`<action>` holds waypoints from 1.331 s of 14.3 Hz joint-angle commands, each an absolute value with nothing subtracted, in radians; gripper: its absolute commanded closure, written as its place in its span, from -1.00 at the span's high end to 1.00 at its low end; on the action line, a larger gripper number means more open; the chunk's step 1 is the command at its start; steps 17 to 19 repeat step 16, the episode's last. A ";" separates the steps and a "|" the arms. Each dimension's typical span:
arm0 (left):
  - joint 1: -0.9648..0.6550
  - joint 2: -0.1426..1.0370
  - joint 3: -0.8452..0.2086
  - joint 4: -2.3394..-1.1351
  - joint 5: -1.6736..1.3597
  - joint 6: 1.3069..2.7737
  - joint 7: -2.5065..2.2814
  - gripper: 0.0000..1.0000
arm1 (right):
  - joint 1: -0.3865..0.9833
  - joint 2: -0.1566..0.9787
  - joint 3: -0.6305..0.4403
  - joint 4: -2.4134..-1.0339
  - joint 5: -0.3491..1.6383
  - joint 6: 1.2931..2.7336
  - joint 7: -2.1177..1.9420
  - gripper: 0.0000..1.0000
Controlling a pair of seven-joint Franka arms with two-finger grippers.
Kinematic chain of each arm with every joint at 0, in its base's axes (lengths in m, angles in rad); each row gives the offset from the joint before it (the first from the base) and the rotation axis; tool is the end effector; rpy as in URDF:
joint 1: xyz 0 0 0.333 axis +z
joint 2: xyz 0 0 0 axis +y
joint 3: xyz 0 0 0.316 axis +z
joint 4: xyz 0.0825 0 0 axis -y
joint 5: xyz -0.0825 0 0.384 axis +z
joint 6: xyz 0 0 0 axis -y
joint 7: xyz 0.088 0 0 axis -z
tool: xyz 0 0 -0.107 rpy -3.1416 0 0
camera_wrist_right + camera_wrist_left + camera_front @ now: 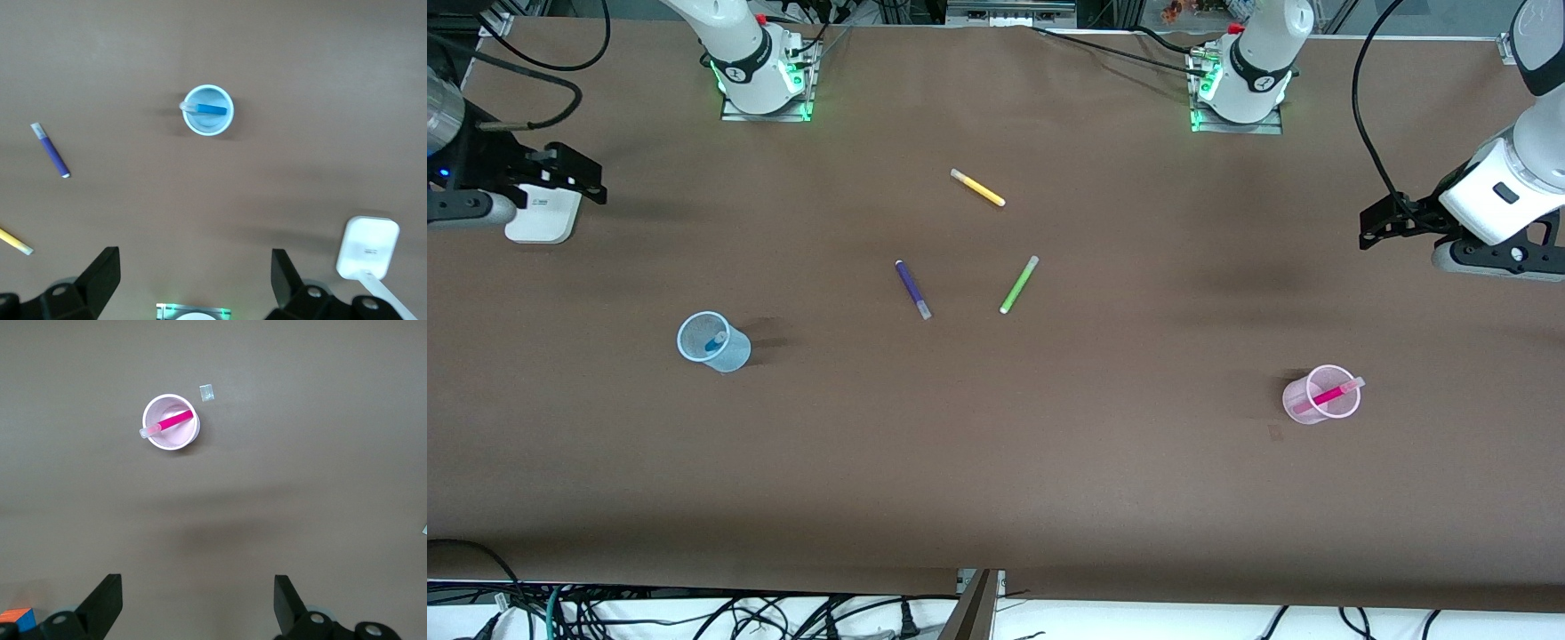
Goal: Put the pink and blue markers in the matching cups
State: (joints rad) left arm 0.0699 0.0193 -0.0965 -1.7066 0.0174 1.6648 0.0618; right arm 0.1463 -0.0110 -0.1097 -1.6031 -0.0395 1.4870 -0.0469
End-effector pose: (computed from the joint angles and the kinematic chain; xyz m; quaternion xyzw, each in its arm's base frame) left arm 0.5619 -0.0128 0.5574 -0.9985 0.0453 0.0306 0.0072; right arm 0.5408 0.0150 0.6086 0.9976 0.0411 -0.0526 0.0189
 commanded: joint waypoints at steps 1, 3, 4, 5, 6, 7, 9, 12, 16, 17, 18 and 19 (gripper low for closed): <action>0.075 0.031 -0.104 -1.675 -0.008 1.637 0.057 1.00 | 0.129 -0.006 -0.092 -1.574 -0.063 1.415 -0.037 1.00; 0.074 0.031 -0.104 -1.675 -0.008 1.635 0.057 1.00 | 0.127 0.017 -0.092 -1.527 -0.060 1.376 -0.032 1.00; 0.074 0.031 -0.104 -1.674 -0.008 1.635 0.057 1.00 | 0.126 0.023 -0.094 -1.499 -0.058 1.359 -0.031 1.00; 0.074 0.031 -0.104 -1.675 -0.009 1.635 0.057 1.00 | 0.126 0.031 -0.095 -1.491 -0.058 1.355 -0.029 1.00; 0.074 0.031 -0.104 -1.674 -0.008 1.635 0.057 1.00 | 0.126 0.032 -0.095 -1.491 -0.057 1.355 -0.031 1.00; 0.074 0.031 -0.104 -1.675 -0.008 1.635 0.057 1.00 | 0.126 0.032 -0.095 -1.490 -0.057 1.355 -0.029 1.00; 0.074 0.031 -0.104 -1.675 -0.008 1.635 0.058 1.00 | 0.124 0.034 -0.095 -1.489 -0.058 1.353 -0.031 1.00; 0.074 0.031 -0.104 -1.674 -0.009 1.635 0.058 1.00 | 0.124 0.034 -0.097 -1.488 -0.058 1.355 -0.031 1.00; 0.072 0.031 -0.104 -1.674 -0.008 1.634 0.057 1.00 | 0.126 0.034 -0.097 -1.488 -0.058 1.355 -0.029 1.00; 0.072 0.031 -0.104 -1.674 -0.008 1.634 0.057 1.00 | 0.126 0.034 -0.097 -1.488 -0.058 1.355 -0.029 1.00; 0.072 0.031 -0.104 -1.674 -0.008 1.634 0.057 1.00 | 0.126 0.034 -0.097 -1.488 -0.058 1.355 -0.029 1.00; 0.072 0.031 -0.104 -1.674 -0.008 1.634 0.057 1.00 | 0.126 0.034 -0.097 -1.488 -0.058 1.355 -0.029 1.00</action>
